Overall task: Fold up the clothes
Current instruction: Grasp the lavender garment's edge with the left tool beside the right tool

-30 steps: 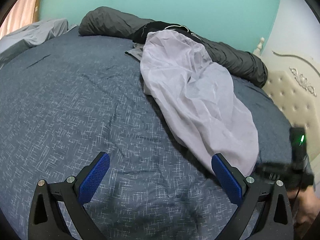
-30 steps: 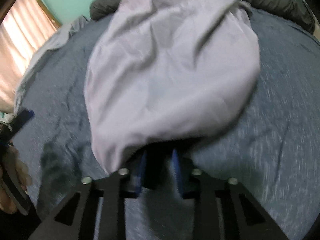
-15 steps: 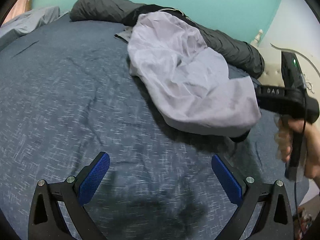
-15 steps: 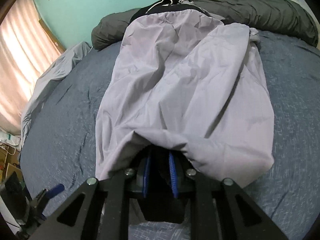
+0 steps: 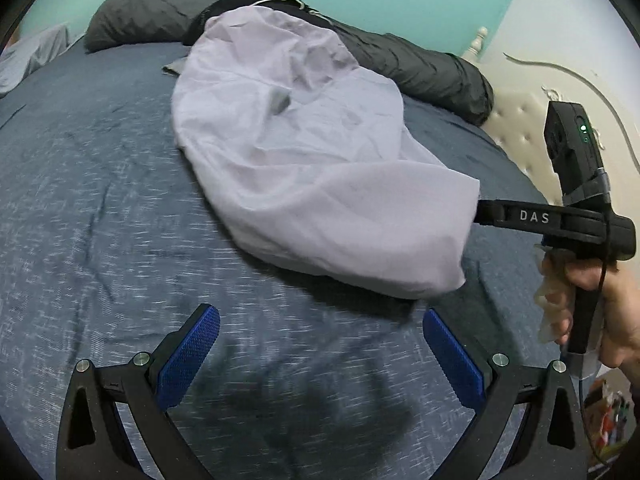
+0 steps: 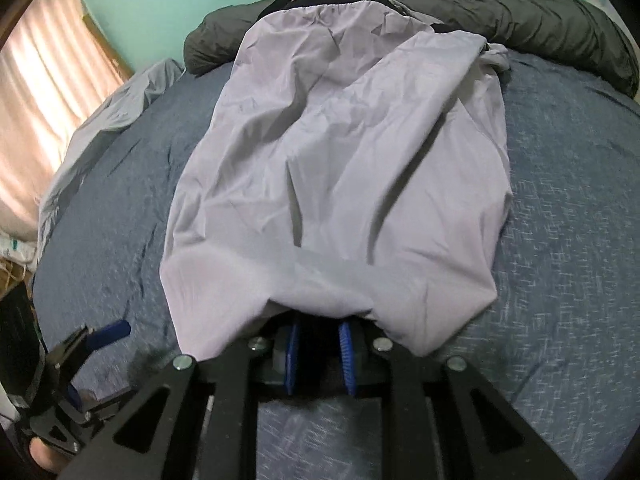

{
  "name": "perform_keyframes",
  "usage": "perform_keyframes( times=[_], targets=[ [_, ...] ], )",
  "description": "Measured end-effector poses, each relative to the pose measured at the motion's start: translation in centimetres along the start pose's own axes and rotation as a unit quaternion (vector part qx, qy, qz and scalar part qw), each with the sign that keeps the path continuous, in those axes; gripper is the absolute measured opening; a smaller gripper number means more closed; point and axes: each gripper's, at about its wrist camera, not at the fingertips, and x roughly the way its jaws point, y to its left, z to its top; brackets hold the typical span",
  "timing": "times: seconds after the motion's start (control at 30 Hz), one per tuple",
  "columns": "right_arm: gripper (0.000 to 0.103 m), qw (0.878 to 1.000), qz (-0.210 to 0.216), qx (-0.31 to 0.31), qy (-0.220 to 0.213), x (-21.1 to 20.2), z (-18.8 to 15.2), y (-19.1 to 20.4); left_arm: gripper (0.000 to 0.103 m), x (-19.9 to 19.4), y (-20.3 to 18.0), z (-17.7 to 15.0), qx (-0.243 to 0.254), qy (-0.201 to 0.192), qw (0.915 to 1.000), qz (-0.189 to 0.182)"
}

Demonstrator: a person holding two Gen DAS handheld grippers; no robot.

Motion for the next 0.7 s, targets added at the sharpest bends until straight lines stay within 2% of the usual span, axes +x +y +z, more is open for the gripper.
perform_keyframes(
  times=[0.17, 0.4, 0.63, 0.7],
  targets=[
    [0.017, 1.000, 0.005, -0.003, -0.004, -0.8, -0.5, -0.7, 0.103, 1.0, -0.8, 0.1, -0.005, 0.005, 1.0000, 0.001],
    [0.018, 1.000, 0.005, -0.010, -0.017, -1.4, -1.1, -0.9, 0.103, 1.8, -1.5, 0.4, -0.014, 0.012, 0.9993, -0.033],
    [0.019, 1.000, 0.007, -0.002, -0.017, -1.1, -1.3, -1.6, 0.103, 2.8, -1.6, 0.1, -0.009, 0.023, 0.9995, -0.018],
    [0.019, 1.000, 0.009, 0.000, -0.017, -1.1, -1.5, -1.7, 0.098, 2.9, -1.6, 0.2, -0.009, 0.025, 0.9993, -0.025]
  ],
)
